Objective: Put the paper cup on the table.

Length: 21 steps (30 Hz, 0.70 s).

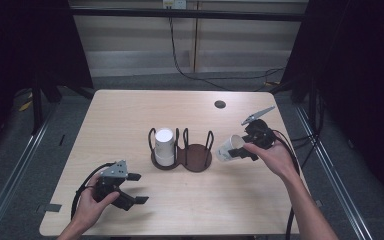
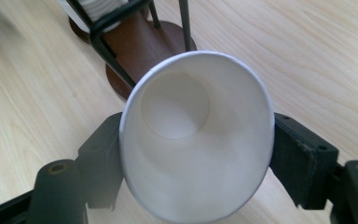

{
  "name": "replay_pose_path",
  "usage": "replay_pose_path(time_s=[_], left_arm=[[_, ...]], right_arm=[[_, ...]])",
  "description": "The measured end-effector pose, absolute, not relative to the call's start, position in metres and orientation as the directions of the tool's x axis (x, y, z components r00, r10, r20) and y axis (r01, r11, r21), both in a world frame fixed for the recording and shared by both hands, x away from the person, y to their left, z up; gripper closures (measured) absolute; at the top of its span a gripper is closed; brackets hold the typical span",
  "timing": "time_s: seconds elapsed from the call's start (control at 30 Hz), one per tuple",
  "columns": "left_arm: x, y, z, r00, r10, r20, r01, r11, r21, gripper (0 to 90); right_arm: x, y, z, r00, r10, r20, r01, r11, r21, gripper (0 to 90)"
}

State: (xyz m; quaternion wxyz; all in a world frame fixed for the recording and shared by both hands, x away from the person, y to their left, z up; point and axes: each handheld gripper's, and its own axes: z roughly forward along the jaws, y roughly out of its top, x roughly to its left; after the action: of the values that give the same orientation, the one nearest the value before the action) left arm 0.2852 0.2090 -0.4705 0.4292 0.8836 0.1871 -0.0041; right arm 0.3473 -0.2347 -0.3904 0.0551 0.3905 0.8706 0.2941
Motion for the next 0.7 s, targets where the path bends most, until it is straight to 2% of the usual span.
replay_pose_path(time_s=[0.23, 0.4, 0.7], left_arm=[[0.285, 0.209, -0.470, 0.933, 0.321, -0.163, 0.327, -0.566, 0.757, 16.1], [0.285, 0.209, -0.471, 0.931, 0.326, -0.166, 0.333, -0.566, 0.754, 16.1], [0.285, 0.207, -0.472, 0.935, 0.317, -0.159, 0.324, -0.579, 0.749, 16.1]], right_arm=[[0.358, -0.230, -0.394, -0.681, 0.726, 0.090, 0.666, 0.565, 0.488, 25.4], [0.366, -0.227, -0.398, -0.662, 0.744, 0.093, 0.695, 0.562, 0.450, 25.1], [0.377, -0.225, -0.398, -0.626, 0.779, 0.039, 0.729, 0.567, 0.384, 24.5]])
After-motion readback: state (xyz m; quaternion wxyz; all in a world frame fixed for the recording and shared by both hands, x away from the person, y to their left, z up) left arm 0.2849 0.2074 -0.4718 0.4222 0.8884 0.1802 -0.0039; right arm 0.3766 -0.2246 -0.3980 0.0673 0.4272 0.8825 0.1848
